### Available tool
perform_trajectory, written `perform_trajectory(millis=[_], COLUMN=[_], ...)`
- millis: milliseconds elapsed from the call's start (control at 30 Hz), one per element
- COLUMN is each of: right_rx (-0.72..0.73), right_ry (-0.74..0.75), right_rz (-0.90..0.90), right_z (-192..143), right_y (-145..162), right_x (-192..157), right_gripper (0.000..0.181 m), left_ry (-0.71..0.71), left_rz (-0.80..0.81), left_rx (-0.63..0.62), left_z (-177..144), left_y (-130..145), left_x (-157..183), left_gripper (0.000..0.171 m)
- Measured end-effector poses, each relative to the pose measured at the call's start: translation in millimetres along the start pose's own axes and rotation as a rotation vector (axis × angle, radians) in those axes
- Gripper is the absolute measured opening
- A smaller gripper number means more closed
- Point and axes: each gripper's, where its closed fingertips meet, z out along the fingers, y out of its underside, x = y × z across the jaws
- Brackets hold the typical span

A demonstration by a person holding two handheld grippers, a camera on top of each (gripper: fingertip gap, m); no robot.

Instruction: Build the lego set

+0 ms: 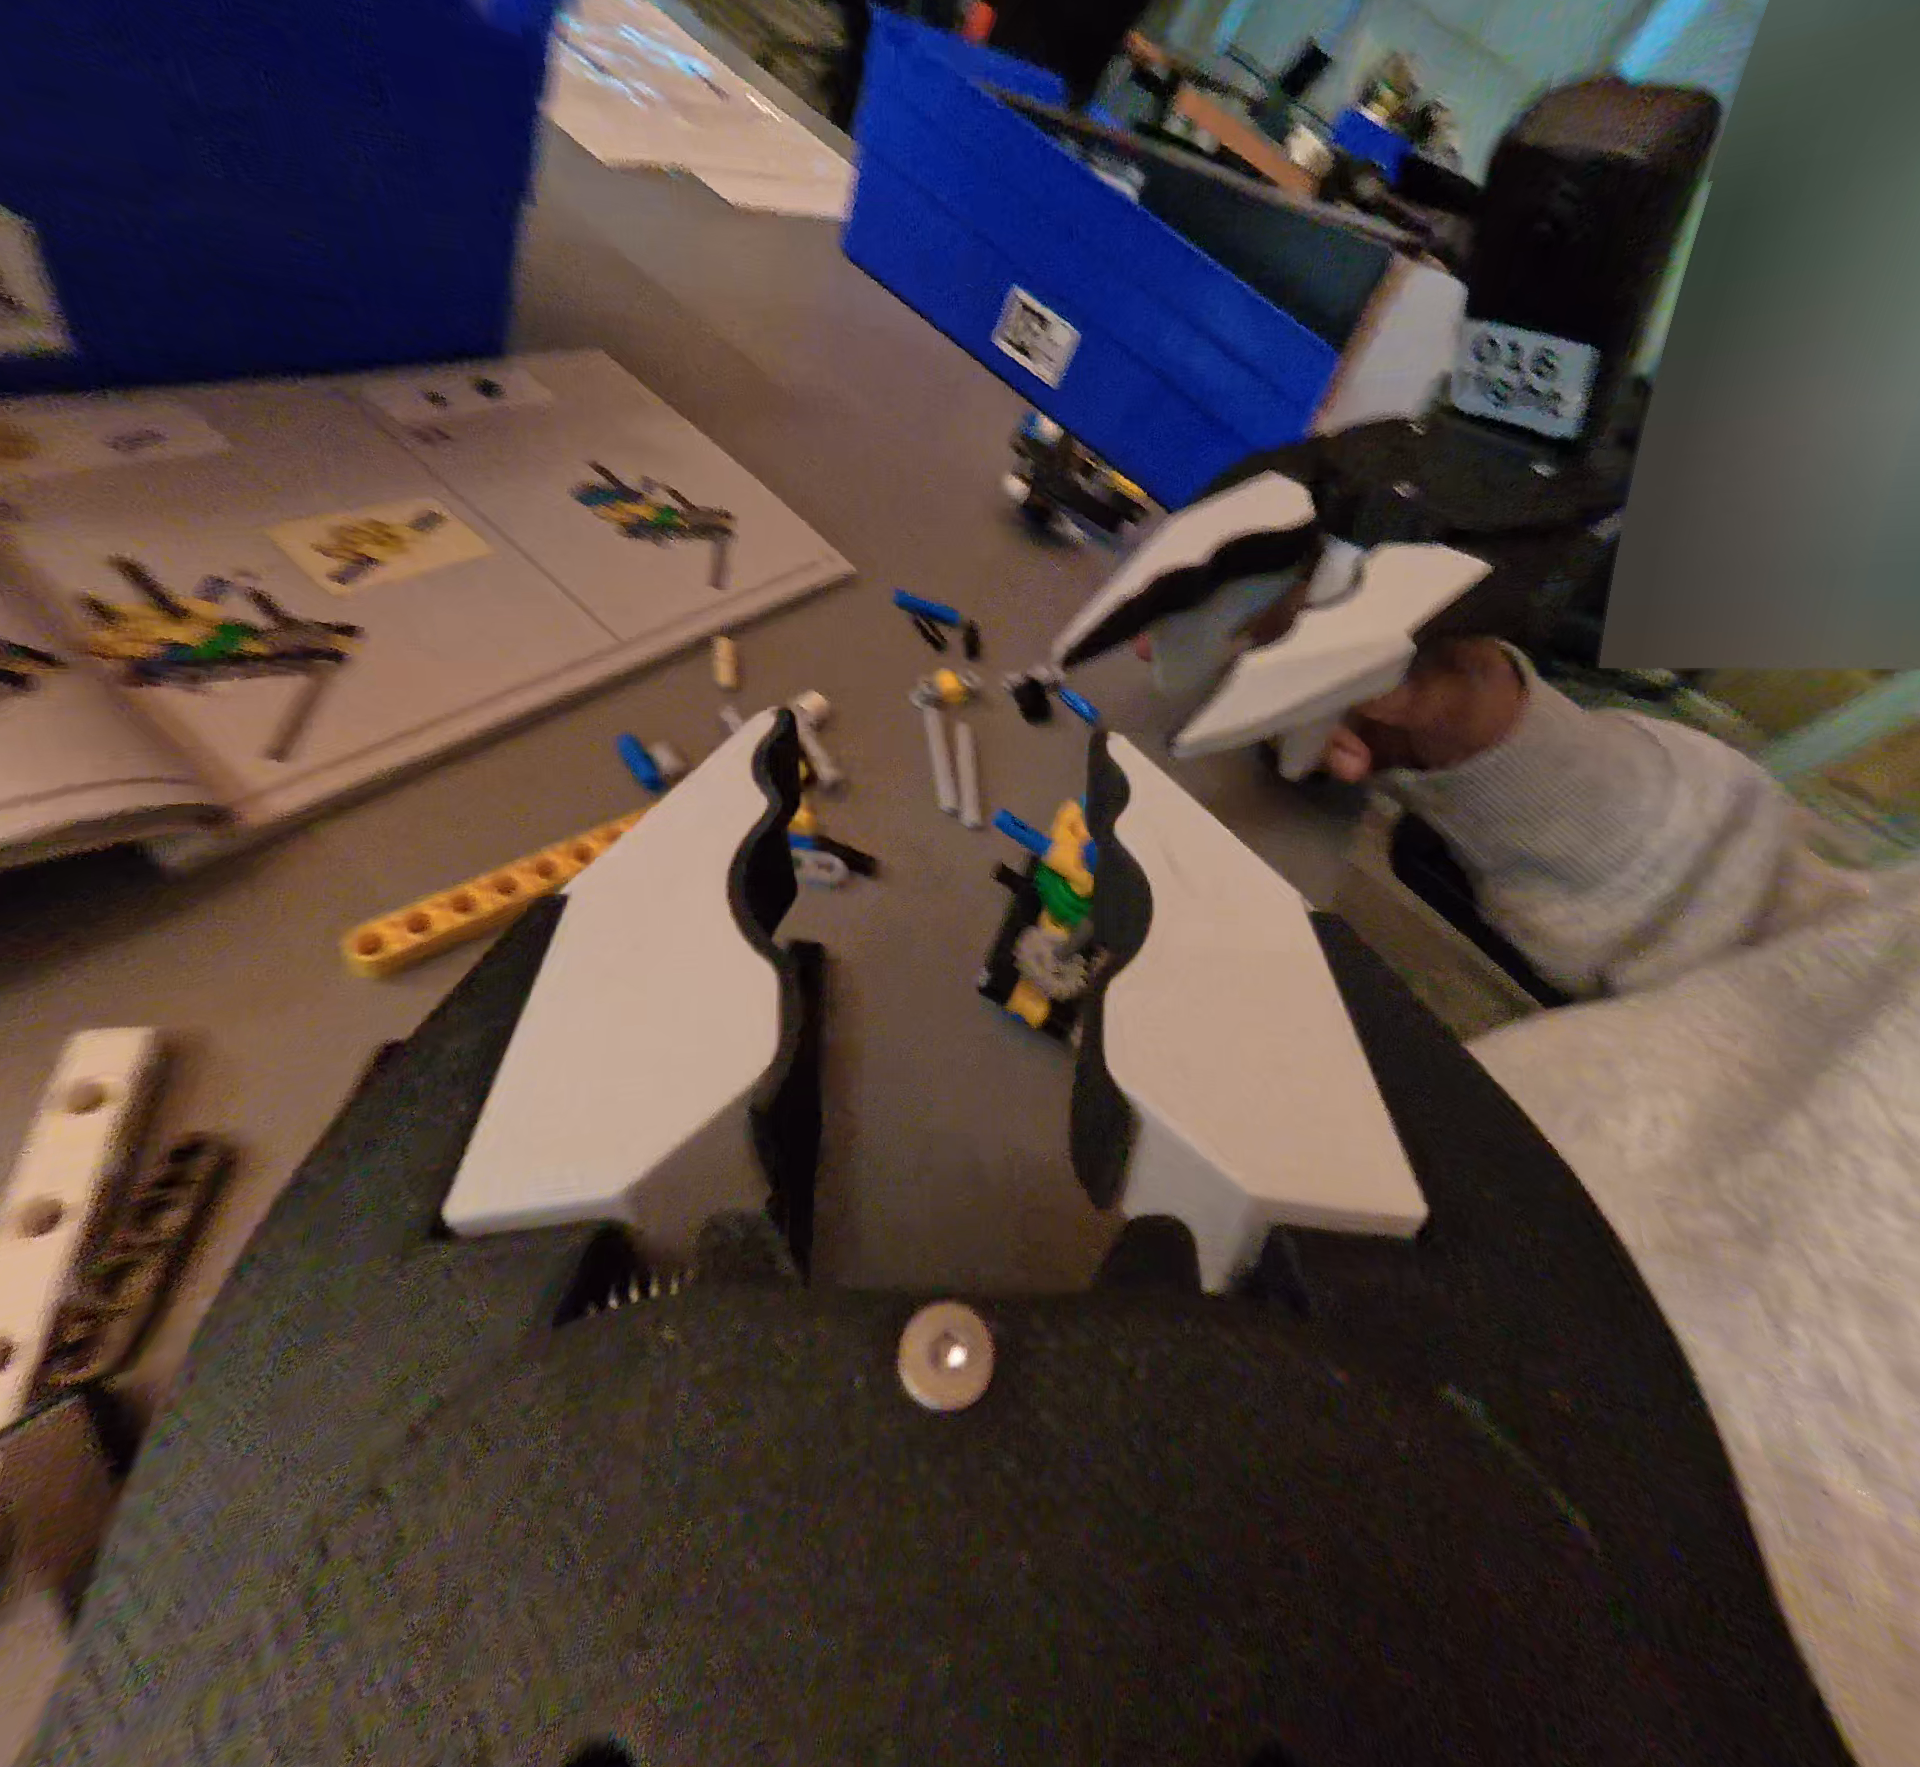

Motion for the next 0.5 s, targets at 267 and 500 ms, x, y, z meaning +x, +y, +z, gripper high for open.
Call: perform_trajectory(millis=[267, 500], right_rx=[0.09, 0.176], right_ry=[-0.023, -0.035], right_rz=[0.008, 0.052], right_z=[-10.8, -22.7], right_y=[-10.7, -19.9], right_x=[-2.3, 0.6], right_gripper=[0.036, 0.039], left_ry=[-0.241, -0.334], left_rz=[0.013, 0.111], left_rx=[0.031, -0.146], left_z=[12.9, 58.2], left_y=[-41.6, -40.9], left_x=[-38.8, -59.2], left_gripper=[0.059, 0.055])
